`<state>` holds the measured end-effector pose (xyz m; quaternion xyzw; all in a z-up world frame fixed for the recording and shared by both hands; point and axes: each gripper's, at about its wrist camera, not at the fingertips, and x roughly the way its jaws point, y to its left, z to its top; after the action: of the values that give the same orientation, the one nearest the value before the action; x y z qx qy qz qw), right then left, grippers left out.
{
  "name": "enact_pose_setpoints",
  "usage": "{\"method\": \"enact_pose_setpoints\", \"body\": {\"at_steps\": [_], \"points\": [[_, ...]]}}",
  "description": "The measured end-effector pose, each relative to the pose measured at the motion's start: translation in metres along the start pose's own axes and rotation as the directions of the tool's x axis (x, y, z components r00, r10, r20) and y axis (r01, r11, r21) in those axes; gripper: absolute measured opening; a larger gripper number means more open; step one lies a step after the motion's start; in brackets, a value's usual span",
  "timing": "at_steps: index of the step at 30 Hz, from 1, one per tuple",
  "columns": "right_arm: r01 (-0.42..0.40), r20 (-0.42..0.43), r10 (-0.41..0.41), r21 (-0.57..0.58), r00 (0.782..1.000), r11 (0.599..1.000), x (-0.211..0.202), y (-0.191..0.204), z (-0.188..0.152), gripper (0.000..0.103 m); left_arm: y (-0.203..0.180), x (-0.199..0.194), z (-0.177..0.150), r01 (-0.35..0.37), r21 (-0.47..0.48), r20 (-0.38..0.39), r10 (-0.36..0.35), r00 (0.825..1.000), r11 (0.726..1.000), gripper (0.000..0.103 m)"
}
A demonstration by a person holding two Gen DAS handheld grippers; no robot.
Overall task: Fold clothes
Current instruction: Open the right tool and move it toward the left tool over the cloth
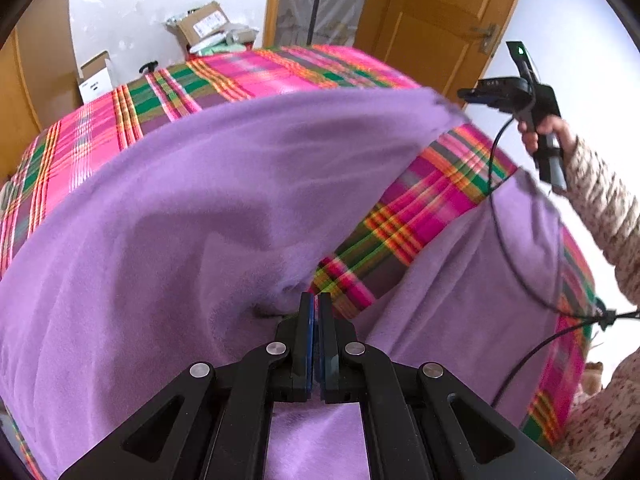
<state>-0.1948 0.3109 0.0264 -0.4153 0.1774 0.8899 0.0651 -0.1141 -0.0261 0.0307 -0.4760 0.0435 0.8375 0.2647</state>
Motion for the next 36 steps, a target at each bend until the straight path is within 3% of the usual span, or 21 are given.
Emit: {"method": "enact_pose_setpoints", "body": {"at_steps": [5,8,13,15,19,23,26,31,32,33,36], "points": [[-0.198,-0.085,0.187,-0.145,0.979,0.969,-0.013,0.07,-0.027,0.024,0.003,-0.028,-0.004,0.02,-0.044,0.065,-0.018,0.998,0.999,0.001],[-0.284,-0.162,0.252,-0.23,0.954,0.931,-0.01,0.112,-0.05,0.026,0.013,-0.044,-0.009,0.026,-0.1,0.105,-0.015,0.994,0.995,0.001],[-0.423,-0.294,0.334,-0.328,0.895,0.845,-0.012,0.175,-0.104,0.026,0.036,-0.064,-0.025,0.035,-0.212,0.152,-0.003,0.988,0.977,0.001],[-0.485,-0.348,0.368,-0.357,0.862,0.798,-0.015,0.195,-0.125,0.026,0.043,-0.068,-0.034,0.037,-0.245,0.16,0.003,0.987,0.969,0.002],[-0.631,-0.504,0.425,-0.362,0.752,0.687,-0.014,0.235,-0.171,0.026,0.055,-0.074,-0.055,0.048,-0.302,0.17,0.004,0.985,0.952,0.002],[-0.705,-0.611,0.444,-0.286,0.656,0.649,0.0,0.263,-0.2,0.04,0.063,-0.075,-0.076,0.078,-0.35,0.189,-0.011,0.982,0.934,0.002],[-0.729,-0.638,0.457,-0.253,0.62,0.636,0.009,0.282,-0.211,0.042,0.068,-0.074,-0.085,0.067,-0.362,0.179,-0.001,0.984,0.93,0.002],[-0.73,-0.618,0.474,-0.252,0.627,0.635,0.016,0.302,-0.212,0.044,0.08,-0.07,-0.094,0.077,-0.387,0.172,-0.01,0.985,0.919,0.002],[-0.722,-0.596,0.485,-0.25,0.64,0.646,0.019,0.303,-0.207,0.035,0.082,-0.07,-0.095,0.073,-0.39,0.169,-0.007,0.986,0.918,0.002],[-0.709,-0.57,0.492,-0.249,0.658,0.66,0.022,0.303,-0.202,0.013,0.083,-0.069,-0.096,0.073,-0.392,0.169,-0.006,0.986,0.917,0.002],[-0.66,-0.491,0.495,-0.249,0.717,0.709,0.028,0.3,-0.188,0.008,0.092,-0.068,-0.102,0.074,-0.416,0.172,-0.001,0.985,0.906,0.002]]}}
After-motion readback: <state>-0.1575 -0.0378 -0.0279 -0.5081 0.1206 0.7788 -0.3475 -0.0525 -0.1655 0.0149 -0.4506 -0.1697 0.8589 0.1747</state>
